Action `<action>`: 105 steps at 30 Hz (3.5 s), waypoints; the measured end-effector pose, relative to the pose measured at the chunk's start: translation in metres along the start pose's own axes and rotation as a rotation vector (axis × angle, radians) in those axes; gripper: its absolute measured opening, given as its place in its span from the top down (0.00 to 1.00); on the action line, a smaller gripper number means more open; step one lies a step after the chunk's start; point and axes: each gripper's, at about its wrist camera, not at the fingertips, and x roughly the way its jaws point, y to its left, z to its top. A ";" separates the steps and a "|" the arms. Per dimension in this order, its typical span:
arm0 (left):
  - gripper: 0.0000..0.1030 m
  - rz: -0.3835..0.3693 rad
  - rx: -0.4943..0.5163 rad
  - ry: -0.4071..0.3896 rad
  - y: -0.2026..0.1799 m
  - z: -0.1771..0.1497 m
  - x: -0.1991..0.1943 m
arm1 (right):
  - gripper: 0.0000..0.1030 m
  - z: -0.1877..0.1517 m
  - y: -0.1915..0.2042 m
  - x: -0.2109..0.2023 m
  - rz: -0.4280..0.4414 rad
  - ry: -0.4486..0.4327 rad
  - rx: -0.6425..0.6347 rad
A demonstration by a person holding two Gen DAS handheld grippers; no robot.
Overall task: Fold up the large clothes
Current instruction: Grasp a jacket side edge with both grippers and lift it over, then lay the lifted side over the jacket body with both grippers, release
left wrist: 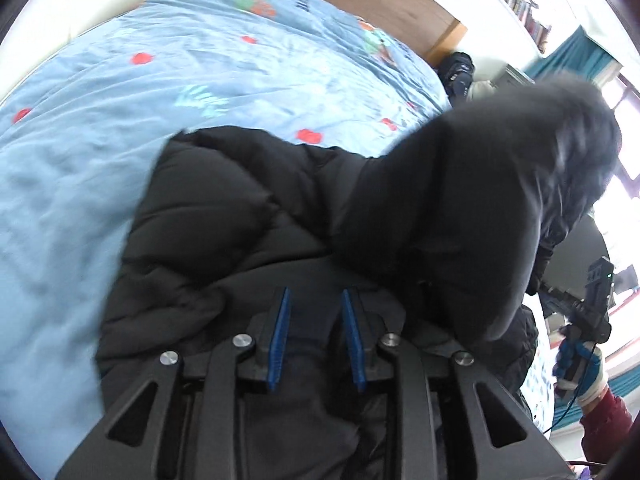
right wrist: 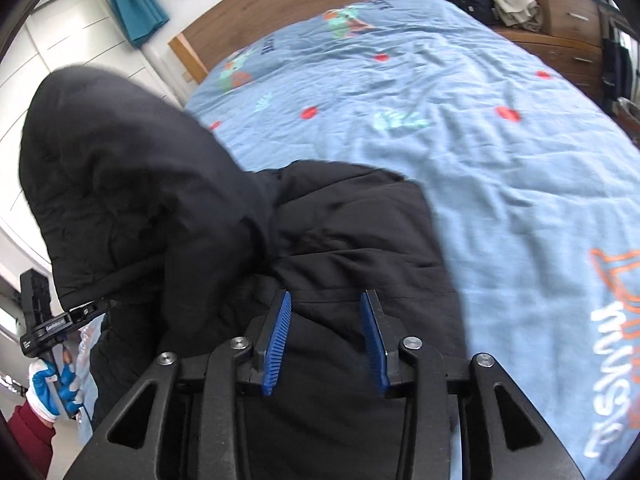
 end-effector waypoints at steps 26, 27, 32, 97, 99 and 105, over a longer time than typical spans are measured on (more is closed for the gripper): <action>0.50 -0.101 0.231 0.109 -0.168 -0.016 0.037 | 0.48 -0.049 0.101 0.022 0.146 0.231 -0.348; 0.50 -0.065 0.244 0.126 -0.163 -0.028 0.044 | 0.48 -0.059 0.099 0.026 0.141 0.239 -0.345; 0.50 0.062 0.304 0.085 -0.153 -0.046 0.067 | 0.48 -0.069 0.100 0.037 0.132 0.218 -0.313; 0.31 0.214 0.299 -0.130 -0.115 -0.094 0.030 | 0.34 -0.132 0.148 -0.015 -0.019 -0.002 -0.558; 0.31 0.236 0.303 -0.145 -0.117 -0.101 0.008 | 0.34 -0.134 0.148 -0.033 -0.029 -0.020 -0.563; 0.27 0.292 0.302 -0.182 -0.123 -0.138 -0.064 | 0.31 -0.152 0.147 -0.110 -0.047 -0.066 -0.536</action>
